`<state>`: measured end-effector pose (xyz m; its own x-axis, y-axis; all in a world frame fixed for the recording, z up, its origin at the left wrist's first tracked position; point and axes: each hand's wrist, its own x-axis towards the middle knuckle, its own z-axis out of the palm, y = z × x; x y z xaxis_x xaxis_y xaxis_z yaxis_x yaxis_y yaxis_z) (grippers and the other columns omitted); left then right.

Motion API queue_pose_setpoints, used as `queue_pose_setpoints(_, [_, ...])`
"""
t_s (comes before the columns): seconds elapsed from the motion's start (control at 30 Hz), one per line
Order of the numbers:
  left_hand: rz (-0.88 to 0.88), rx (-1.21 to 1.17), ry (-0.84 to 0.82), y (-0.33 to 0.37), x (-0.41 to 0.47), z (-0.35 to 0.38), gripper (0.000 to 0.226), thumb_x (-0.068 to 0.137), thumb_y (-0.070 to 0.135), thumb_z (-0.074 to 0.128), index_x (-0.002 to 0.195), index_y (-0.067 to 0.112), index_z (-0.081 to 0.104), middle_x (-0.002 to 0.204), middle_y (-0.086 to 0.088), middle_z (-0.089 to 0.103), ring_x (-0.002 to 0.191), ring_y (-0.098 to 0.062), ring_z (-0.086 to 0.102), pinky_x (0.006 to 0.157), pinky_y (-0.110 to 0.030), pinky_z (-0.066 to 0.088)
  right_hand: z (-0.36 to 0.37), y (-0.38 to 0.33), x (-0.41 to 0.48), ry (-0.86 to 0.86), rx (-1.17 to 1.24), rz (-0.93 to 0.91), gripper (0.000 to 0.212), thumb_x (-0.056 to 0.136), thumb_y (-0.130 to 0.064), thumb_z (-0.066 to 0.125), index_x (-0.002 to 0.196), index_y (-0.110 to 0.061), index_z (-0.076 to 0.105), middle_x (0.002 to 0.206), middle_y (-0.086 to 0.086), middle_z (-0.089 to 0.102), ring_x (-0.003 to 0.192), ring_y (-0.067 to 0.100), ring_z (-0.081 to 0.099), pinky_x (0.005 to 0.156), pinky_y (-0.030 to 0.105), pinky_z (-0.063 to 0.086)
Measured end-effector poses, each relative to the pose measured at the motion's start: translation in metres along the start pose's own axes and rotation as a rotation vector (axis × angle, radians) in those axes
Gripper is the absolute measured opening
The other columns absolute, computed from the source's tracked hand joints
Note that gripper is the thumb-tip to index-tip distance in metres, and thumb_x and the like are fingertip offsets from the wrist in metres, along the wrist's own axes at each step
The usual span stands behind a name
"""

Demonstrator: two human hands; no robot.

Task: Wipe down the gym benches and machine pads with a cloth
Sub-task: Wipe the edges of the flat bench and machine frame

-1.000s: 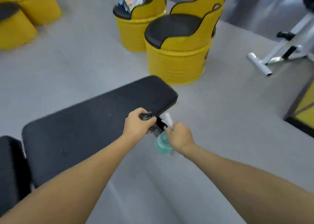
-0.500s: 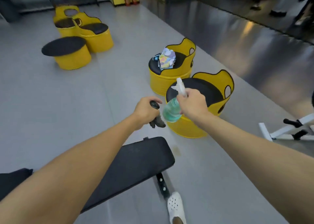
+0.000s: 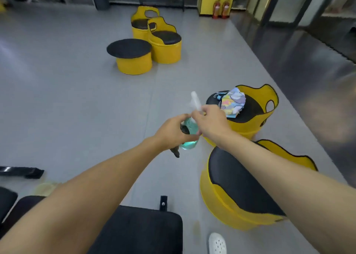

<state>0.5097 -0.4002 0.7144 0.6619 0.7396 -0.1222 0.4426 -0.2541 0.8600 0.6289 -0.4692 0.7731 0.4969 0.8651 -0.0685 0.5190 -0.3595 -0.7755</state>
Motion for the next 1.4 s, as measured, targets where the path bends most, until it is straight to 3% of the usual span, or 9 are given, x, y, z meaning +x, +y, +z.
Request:
queue_pose_setpoints(0.1, [-0.038,0.057,0.148,-0.002,0.047,-0.022,0.042,0.072,0.035,0.082,0.110,0.036,0.064,0.077,0.012,0.068,0.069,-0.011,0.069,0.063,-0.034,0.057,0.006,-0.008,0.068,-0.109,0.000,-0.098,0.022,0.087,-0.025,0.050,0.067,-0.015,0.055,0.067,0.009,0.062,0.072,0.035,0.068,0.065,0.044,0.055])
queue_pose_setpoints(0.27, [-0.170,0.049,0.352,-0.012,0.086,-0.084,0.027,0.071,0.036,0.082,0.075,0.050,0.059,0.067,0.011,0.064,0.061,-0.026,0.069,0.051,-0.036,0.054,0.037,-0.051,0.153,-0.397,0.036,-0.367,0.023,0.089,-0.029,0.059,0.083,-0.007,0.062,0.069,0.003,0.059,0.066,0.020,0.056,0.057,0.031,0.041])
queue_pose_setpoints(0.53, [-0.321,-0.008,0.676,-0.063,0.088,-0.212,0.018,0.070,0.039,0.079,0.080,0.035,0.064,0.069,0.005,0.067,0.068,-0.019,0.071,0.064,-0.040,0.057,0.149,-0.153,0.236,-0.710,0.045,-0.693,0.011,0.087,-0.020,0.065,0.093,-0.022,0.056,0.068,-0.011,0.049,0.061,0.005,0.047,0.053,0.016,0.033])
queue_pose_setpoints(0.67, [-0.358,-0.009,0.757,-0.105,0.101,-0.290,0.019,0.076,0.027,0.080,0.073,0.031,0.061,0.059,0.015,0.062,0.059,-0.005,0.063,0.061,-0.024,0.048,0.230,-0.215,0.279,-0.774,0.013,-0.789,0.013,0.089,-0.026,0.063,0.094,-0.016,0.058,0.076,-0.005,0.055,0.072,0.013,0.054,0.061,0.028,0.044])
queue_pose_setpoints(0.93, [-0.491,-0.090,0.978,-0.184,0.079,-0.460,0.019,0.077,0.023,0.081,0.081,0.019,0.063,0.074,-0.010,0.068,0.063,-0.013,0.064,0.066,-0.036,0.057,0.414,-0.378,0.325,-1.010,-0.130,-1.041,0.046,0.061,-0.065,0.051,0.083,-0.025,0.060,0.095,0.009,0.064,0.089,0.027,0.063,0.077,0.045,0.054])
queue_pose_setpoints(1.03, [-0.541,-0.134,1.045,-0.206,0.045,-0.500,0.021,0.078,0.018,0.081,0.076,0.018,0.060,0.065,0.000,0.061,0.057,-0.012,0.057,0.056,-0.028,0.050,0.464,-0.424,0.307,-1.173,-0.063,-1.105,0.035,0.079,-0.047,0.065,0.099,-0.022,0.052,0.109,0.008,0.055,0.091,0.021,0.059,0.067,0.029,0.046])
queue_pose_setpoints(1.17, [-0.618,-0.208,1.208,-0.234,-0.012,-0.534,0.018,0.078,0.015,0.082,0.084,0.016,0.064,0.070,0.002,0.063,0.061,-0.011,0.058,0.061,-0.026,0.048,0.529,-0.479,0.269,-1.505,0.001,-1.145,0.062,0.085,-0.025,0.069,0.137,-0.027,0.035,0.122,-0.003,0.048,0.105,0.012,0.056,0.084,0.032,0.052])
queue_pose_setpoints(1.3, [-0.756,-0.243,1.381,-0.268,-0.057,-0.544,0.024,0.076,0.015,0.083,0.084,0.025,0.064,0.074,0.011,0.067,0.067,-0.005,0.063,0.064,-0.023,0.048,0.597,-0.509,0.213,-1.703,-0.085,-1.336,0.023,0.077,-0.019,0.058,0.099,-0.017,0.051,0.085,0.017,0.059,0.073,0.022,0.059,0.063,0.046,0.052])
queue_pose_setpoints(1.4, [-0.910,-0.265,1.613,-0.300,-0.077,-0.535,0.024,0.073,0.012,0.085,0.087,0.018,0.066,0.083,0.004,0.073,0.076,-0.011,0.068,0.071,-0.033,0.057,0.651,-0.505,0.176,-1.793,-0.116,-1.448,0.021,0.085,-0.010,0.058,0.104,-0.015,0.051,0.082,0.009,0.059,0.074,0.020,0.056,0.059,0.031,0.046])
